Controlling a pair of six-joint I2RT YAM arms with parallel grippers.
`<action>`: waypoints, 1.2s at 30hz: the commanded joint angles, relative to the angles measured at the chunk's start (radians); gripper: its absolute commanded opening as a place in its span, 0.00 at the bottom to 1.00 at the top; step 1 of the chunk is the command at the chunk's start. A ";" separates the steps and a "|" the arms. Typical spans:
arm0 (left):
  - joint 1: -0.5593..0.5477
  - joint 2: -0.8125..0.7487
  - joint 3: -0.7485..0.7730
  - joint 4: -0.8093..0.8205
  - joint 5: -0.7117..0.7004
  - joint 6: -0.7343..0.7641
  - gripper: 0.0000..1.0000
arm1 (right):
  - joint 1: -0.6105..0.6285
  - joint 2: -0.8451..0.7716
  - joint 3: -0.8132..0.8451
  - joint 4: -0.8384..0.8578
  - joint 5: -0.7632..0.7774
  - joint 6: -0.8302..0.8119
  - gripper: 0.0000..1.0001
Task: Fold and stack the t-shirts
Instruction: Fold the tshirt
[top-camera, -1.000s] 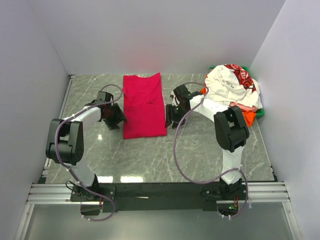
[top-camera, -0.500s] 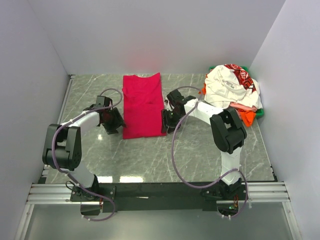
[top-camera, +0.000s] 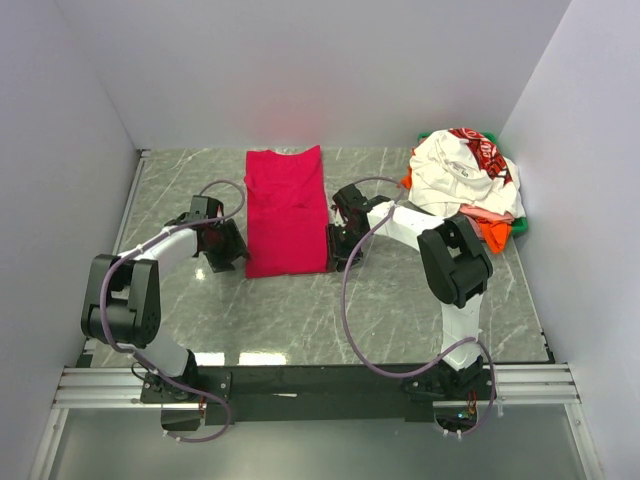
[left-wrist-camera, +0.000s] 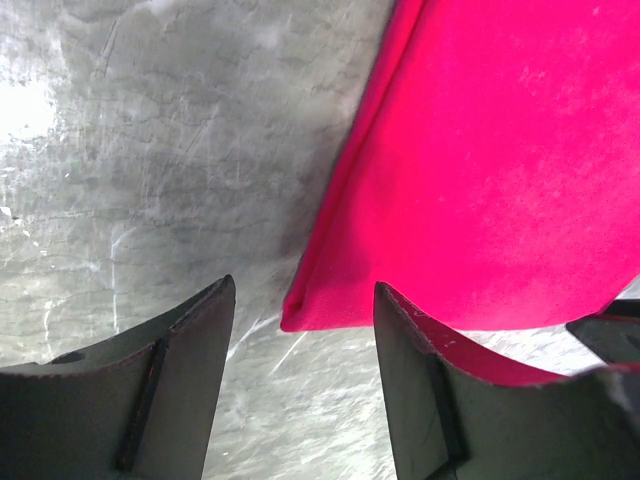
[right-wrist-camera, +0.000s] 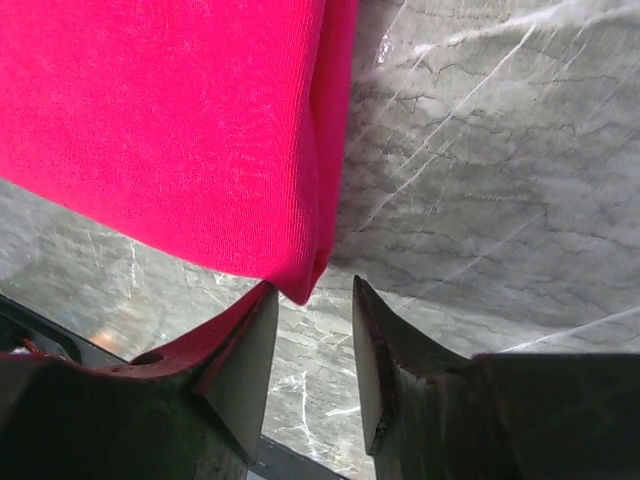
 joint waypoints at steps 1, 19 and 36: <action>-0.004 -0.051 -0.019 0.010 0.005 0.029 0.63 | 0.009 0.012 0.016 0.030 0.015 0.008 0.41; -0.004 -0.075 -0.098 0.035 0.022 0.028 0.60 | 0.029 0.029 0.008 0.031 -0.019 0.008 0.06; -0.050 -0.025 -0.082 0.030 0.017 0.028 0.53 | 0.032 0.018 -0.004 0.028 -0.014 0.009 0.04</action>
